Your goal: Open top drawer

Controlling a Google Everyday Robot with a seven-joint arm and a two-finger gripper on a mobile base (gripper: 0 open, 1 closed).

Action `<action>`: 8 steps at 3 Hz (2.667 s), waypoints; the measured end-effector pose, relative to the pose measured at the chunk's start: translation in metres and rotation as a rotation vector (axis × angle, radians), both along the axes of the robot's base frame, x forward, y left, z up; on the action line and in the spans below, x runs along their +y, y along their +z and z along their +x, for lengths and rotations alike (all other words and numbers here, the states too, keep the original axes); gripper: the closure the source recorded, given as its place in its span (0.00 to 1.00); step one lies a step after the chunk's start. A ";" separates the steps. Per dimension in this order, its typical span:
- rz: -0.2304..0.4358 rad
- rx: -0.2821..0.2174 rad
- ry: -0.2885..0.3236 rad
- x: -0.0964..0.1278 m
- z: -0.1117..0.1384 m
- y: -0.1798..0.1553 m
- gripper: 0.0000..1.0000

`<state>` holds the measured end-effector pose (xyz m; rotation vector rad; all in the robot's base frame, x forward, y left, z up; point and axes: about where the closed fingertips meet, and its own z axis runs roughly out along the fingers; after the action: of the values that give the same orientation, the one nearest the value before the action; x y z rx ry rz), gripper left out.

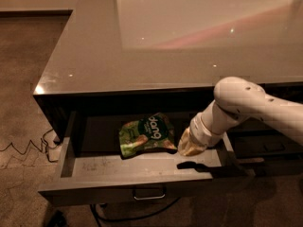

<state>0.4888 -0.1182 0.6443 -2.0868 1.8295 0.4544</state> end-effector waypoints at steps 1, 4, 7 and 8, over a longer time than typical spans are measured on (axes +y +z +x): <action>-0.019 0.036 -0.009 -0.004 -0.010 -0.016 1.00; 0.008 0.087 -0.065 -0.012 -0.043 -0.038 1.00; 0.016 0.114 -0.097 -0.021 -0.082 -0.040 1.00; 0.016 0.114 -0.097 -0.021 -0.082 -0.040 1.00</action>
Offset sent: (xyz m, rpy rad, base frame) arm -0.0088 -0.0038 -0.0140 -0.0166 0.0319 -0.0089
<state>0.4069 -0.1391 0.6047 -1.9878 1.9742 0.5713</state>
